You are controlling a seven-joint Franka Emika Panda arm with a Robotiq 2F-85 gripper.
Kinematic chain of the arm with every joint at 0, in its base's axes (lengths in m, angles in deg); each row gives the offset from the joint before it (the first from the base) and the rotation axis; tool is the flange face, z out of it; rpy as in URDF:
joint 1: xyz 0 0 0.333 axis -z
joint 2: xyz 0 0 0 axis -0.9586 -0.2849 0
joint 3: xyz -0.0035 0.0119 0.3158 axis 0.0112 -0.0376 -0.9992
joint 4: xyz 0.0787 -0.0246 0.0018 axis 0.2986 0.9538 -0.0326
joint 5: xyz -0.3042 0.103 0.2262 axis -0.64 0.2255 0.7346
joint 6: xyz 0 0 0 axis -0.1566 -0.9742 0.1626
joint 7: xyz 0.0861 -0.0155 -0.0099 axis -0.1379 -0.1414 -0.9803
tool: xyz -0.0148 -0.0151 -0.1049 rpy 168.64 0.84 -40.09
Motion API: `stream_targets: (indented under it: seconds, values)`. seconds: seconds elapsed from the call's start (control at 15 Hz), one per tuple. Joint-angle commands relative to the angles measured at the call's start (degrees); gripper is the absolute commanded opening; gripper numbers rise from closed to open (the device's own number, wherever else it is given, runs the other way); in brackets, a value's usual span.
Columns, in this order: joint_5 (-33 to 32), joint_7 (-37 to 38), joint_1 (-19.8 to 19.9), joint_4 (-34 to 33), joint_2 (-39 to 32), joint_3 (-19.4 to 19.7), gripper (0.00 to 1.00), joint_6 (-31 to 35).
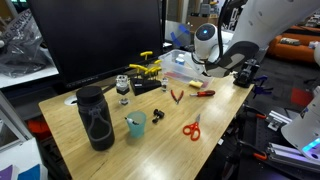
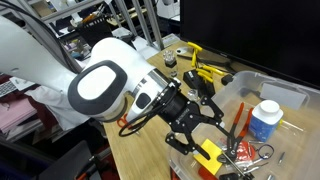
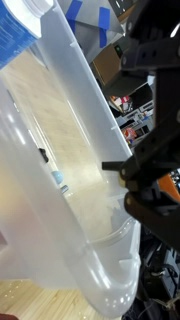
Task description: Put the black and silver object in the storage box
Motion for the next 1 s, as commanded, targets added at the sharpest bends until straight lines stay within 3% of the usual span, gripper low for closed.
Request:
stream_targets:
  seconds: [0.0, 0.33, 0.73, 0.93]
  values:
    - [1.94, -3.14, -0.45, -0.72, 0.72, 0.57, 0.98, -0.70]
    - [2.62, -3.70, -6.67, 0.52, -1.24, 5.88, 1.00, 0.91]
    - [4.63, -9.25, -16.58, 2.49, 2.84, 10.96, 1.00, 5.32]
    - [6.98, -13.97, -20.49, 3.84, 7.62, 11.93, 1.00, 10.79]
